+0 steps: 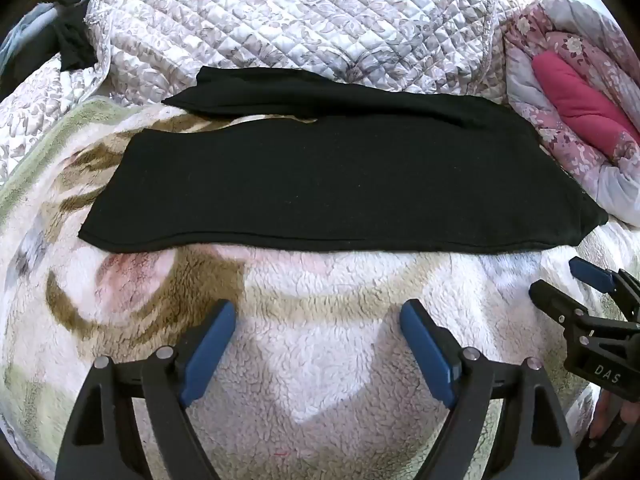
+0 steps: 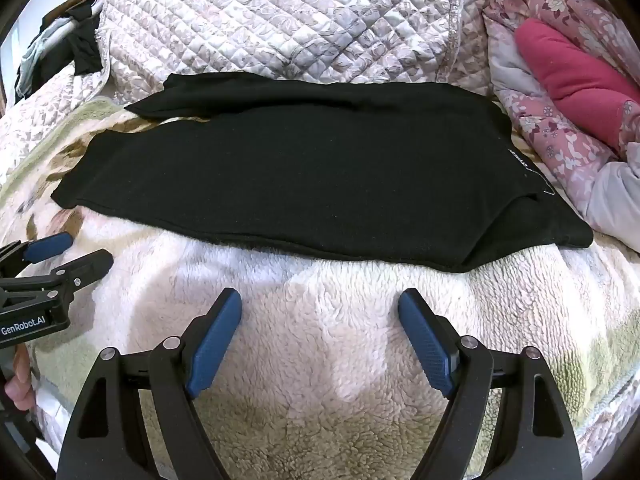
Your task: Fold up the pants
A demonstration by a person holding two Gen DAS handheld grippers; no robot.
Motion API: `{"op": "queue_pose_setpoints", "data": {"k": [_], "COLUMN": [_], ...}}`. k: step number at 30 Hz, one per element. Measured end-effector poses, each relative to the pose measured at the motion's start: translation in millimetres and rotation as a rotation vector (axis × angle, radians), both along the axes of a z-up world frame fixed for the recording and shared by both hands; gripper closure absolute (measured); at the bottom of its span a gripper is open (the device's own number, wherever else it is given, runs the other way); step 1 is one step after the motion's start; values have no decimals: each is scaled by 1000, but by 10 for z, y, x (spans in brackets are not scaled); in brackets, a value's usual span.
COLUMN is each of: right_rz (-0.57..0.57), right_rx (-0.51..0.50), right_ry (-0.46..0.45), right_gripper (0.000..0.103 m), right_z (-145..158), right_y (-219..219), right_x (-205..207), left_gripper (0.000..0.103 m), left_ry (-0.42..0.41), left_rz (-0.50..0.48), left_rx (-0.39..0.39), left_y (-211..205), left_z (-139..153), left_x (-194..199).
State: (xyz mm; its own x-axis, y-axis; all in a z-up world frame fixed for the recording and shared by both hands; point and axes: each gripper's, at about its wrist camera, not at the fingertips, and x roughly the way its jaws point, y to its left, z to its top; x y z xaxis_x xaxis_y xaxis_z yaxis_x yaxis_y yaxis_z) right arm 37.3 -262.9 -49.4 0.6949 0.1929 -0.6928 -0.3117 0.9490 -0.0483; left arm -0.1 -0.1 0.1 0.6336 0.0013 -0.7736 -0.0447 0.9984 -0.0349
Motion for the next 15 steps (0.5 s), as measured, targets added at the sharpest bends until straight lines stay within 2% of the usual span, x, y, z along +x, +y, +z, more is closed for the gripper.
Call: {"op": "queue_pose_setpoints", "data": {"k": [15], "right_rz": [0], "right_rx": [0], "right_ry": [3], "right_gripper": [22], "right_z": [4], "right_y": [2], "right_x": [8], "left_gripper": [16], "left_ry": [0], "left_rz": [-3], "left_rx": [4], "left_y": [-4], "left_z": [-3], "left_x": [1]}}
